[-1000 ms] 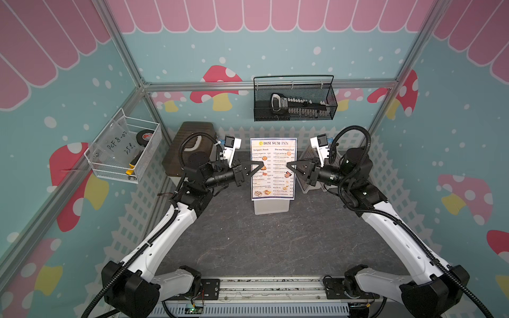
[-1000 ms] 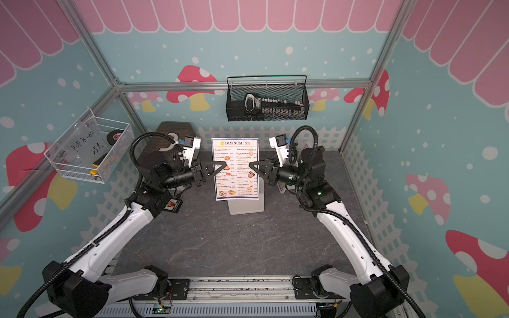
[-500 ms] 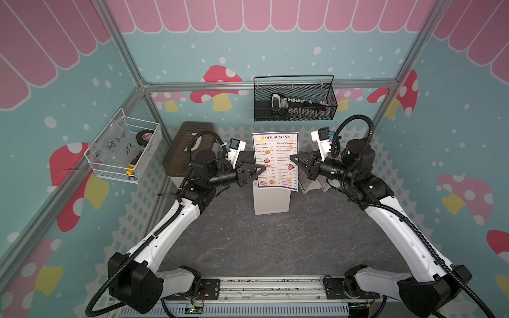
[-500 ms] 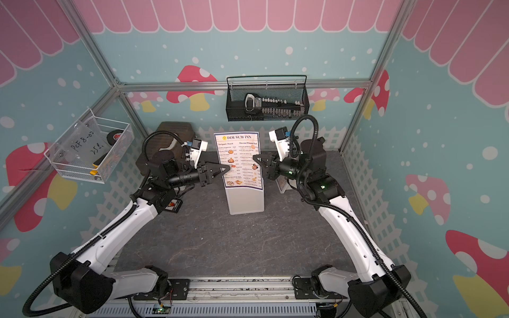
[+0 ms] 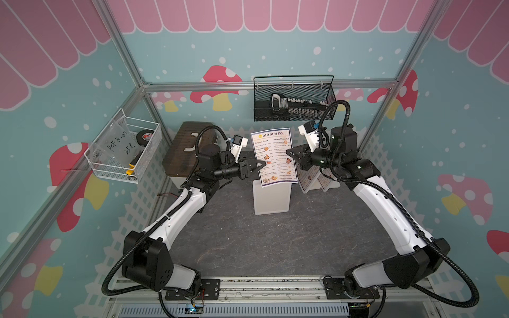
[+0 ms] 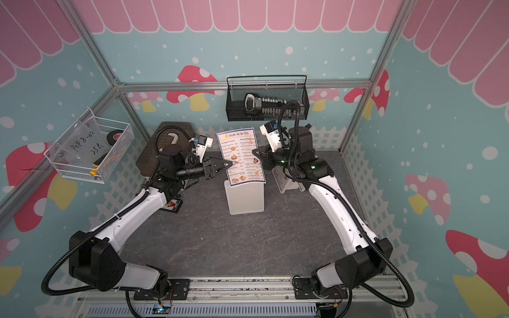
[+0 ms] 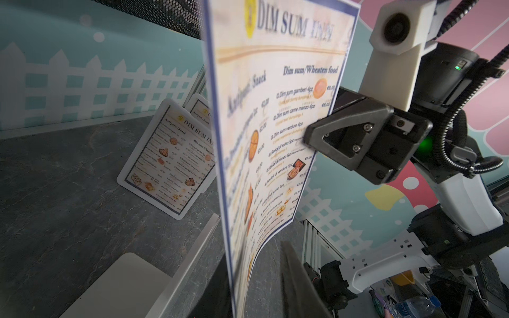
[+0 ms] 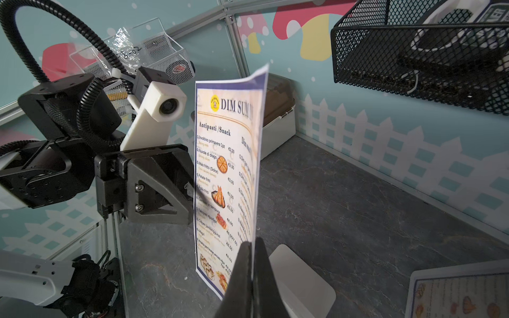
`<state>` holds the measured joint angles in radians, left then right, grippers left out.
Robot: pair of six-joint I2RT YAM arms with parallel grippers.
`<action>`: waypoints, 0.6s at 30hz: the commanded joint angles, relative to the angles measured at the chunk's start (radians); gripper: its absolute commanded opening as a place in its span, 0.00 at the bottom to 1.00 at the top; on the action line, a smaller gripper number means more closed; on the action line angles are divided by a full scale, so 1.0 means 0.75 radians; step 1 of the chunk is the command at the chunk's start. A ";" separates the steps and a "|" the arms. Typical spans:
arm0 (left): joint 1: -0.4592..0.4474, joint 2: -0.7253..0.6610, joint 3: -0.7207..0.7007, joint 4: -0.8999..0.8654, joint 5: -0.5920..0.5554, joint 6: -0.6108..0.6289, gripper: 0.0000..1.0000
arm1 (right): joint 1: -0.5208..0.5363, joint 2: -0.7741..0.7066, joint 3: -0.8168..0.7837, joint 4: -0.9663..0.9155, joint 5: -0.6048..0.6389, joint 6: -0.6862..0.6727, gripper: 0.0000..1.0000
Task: Insert the menus into the narrow rack
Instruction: Pick up the menu from the center of the board, then insert the menu into the narrow rack.
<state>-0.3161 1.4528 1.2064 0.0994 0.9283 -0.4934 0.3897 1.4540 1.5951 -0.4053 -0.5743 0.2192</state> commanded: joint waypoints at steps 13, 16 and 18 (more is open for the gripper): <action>0.009 0.194 0.165 0.117 0.017 -0.019 0.27 | -0.092 0.138 0.147 -0.074 -0.115 -0.226 0.00; 0.009 0.237 0.210 0.135 0.034 -0.043 0.28 | -0.100 0.170 0.178 -0.073 -0.116 -0.233 0.00; 0.008 0.260 0.231 0.152 0.037 -0.060 0.28 | -0.105 0.185 0.195 -0.072 -0.115 -0.241 0.00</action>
<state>-0.3153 1.6363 1.3331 0.1642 0.9306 -0.5194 0.3153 1.5795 1.7008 -0.4603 -0.6304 0.0784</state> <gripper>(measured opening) 0.275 0.047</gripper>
